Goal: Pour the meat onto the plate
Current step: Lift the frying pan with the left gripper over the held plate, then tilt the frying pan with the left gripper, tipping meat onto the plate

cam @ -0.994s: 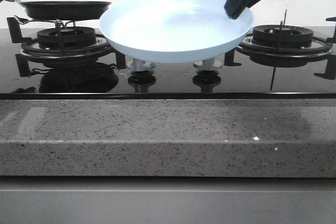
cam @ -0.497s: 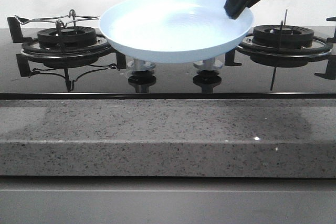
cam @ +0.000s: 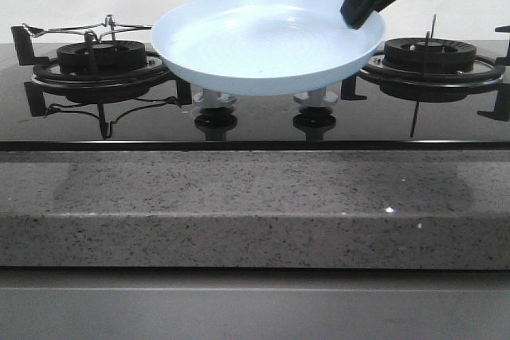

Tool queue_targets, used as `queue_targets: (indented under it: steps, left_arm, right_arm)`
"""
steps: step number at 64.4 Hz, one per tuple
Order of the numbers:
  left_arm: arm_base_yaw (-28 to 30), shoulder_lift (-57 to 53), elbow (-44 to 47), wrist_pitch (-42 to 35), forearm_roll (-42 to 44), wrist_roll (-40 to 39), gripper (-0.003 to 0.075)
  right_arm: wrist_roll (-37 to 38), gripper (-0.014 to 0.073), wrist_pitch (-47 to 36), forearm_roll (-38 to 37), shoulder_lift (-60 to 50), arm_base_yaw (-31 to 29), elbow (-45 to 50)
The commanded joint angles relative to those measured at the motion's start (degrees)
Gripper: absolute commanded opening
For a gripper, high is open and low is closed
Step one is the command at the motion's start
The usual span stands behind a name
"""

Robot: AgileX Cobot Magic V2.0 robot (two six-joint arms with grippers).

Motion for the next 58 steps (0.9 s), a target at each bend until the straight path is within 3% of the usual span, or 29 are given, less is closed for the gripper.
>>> queue_targets:
  steps: [1, 11, 34, 58]
  left_arm:
    - [-3.0, -4.7, -1.8, -3.7, -3.3, 0.1, -0.0020]
    - [-10.4, -8.2, -1.8, -9.6, 3.5, 2.8, -0.0020]
    - [-29.5, -12.8, -1.8, -23.9, 30.5, 2.8, -0.0020]
    - [-43.7, -15.3, -1.8, -28.7, 52.3, 2.1, -0.0020]
  right_arm:
    - [-0.4, -0.0063, -2.5, 1.9, -2.2, 0.0, -1.6]
    - [-0.4, -0.0063, -2.5, 1.9, -2.2, 0.0, -1.6]
    - [-0.4, -0.0063, -2.5, 1.9, -2.2, 0.0, -1.6]
    - [-0.4, -0.0063, -2.5, 1.9, -2.2, 0.0, -1.6]
